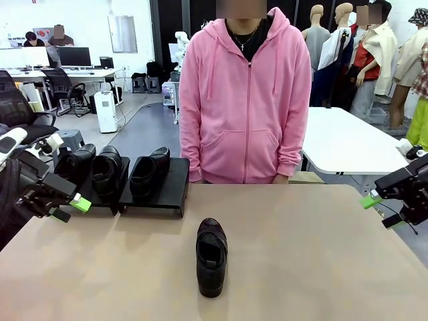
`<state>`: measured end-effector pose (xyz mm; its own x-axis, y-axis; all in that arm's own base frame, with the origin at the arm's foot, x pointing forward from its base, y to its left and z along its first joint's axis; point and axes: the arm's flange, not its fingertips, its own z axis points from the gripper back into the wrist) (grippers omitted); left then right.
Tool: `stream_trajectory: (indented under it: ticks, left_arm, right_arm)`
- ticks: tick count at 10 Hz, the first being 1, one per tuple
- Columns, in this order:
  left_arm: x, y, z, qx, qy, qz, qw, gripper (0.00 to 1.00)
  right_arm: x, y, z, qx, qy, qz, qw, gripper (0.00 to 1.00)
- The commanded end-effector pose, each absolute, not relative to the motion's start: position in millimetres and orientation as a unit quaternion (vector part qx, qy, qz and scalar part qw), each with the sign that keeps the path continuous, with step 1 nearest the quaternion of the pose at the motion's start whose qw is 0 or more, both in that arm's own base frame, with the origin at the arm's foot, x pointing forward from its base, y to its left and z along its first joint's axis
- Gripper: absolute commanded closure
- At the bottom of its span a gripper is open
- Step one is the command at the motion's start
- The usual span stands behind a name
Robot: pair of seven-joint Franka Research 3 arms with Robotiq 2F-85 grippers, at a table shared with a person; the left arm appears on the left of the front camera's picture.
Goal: Organize the shoes by placing them on the stand.
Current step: Place the Shoe from the middle of the table onto the Shoes Stand.
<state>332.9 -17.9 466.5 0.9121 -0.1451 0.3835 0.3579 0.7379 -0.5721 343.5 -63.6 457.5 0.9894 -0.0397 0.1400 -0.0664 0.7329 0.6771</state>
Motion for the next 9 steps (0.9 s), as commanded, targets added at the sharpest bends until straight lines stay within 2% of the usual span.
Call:
stream_trajectory:
  ticks: [1, 6, 8, 9]
  left_arm:
    - [334, -17, 465, -0.349, -0.165, -0.145, 0.911, 0.00]
    - [333, -18, 466, -0.335, -0.159, -0.137, 0.919, 0.00]
    - [322, -140, 485, -0.224, -0.112, -0.215, 0.944, 0.00]
    - [325, -199, 477, -0.200, -0.088, -0.243, 0.945, 0.00]
  right_arm:
    - [342, -67, 462, 0.358, -0.070, 0.014, 0.931, 0.00]
    - [342, -67, 462, 0.358, -0.070, 0.014, 0.931, 0.00]
    - [342, -67, 462, 0.358, -0.070, 0.014, 0.931, 0.00]
    - [342, -67, 462, 0.358, -0.070, 0.014, 0.931, 0.00]
